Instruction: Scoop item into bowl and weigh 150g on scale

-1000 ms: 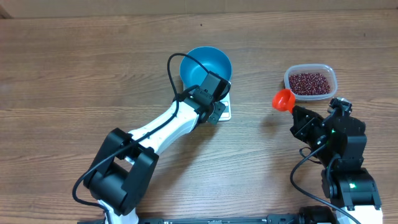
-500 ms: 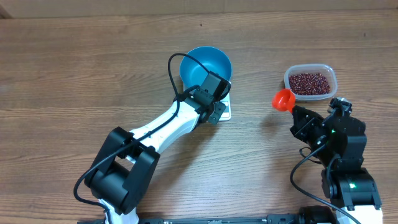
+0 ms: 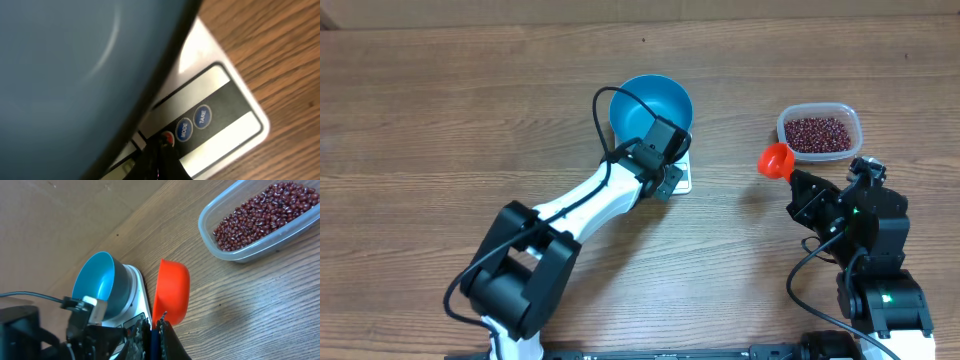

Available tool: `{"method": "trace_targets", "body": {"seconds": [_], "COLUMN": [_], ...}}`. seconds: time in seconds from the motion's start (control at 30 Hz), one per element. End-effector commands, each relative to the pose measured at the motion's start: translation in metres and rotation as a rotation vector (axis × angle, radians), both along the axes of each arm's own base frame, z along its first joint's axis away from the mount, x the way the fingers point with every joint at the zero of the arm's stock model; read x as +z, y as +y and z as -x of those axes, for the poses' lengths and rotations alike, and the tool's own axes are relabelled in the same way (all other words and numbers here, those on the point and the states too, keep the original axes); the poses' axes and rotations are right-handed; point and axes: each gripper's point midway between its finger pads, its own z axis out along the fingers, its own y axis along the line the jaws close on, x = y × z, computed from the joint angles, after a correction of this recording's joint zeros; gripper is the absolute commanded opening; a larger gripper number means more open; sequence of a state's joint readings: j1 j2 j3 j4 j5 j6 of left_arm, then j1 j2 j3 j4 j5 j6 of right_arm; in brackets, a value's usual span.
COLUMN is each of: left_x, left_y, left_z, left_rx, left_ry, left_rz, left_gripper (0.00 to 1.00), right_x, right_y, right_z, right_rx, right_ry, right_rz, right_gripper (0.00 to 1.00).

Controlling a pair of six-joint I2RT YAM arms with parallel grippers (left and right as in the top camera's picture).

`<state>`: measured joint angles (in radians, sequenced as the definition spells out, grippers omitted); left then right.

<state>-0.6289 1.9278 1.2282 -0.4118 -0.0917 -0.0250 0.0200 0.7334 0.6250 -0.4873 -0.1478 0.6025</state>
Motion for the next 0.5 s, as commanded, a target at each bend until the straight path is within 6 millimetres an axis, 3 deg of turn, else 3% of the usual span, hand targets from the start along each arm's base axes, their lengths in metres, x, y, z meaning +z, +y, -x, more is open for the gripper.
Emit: {"method": "trace_targets", "body": {"seconds": [0.0,0.47], "left_x": [-0.0194,-0.0213], "left_y": [0.0051,0.002], "left_z": [0.0053,0.0015], "left_rx": [-0.015,-0.014], "left_ry": [0.029,0.016], "left_rz": [-0.041,-0.03], "left_gripper": [0.04,0.04], "right_x": [0.0191,0.0196], "right_y": [-0.0034,-0.0033], "right_z": [-0.0043,-0.0046], "right_rx": [-0.016,-0.016], "right_ry": [-0.047,-0.05], "right_rz": [0.008,0.008], "right_gripper": [0.04,0.04]}}
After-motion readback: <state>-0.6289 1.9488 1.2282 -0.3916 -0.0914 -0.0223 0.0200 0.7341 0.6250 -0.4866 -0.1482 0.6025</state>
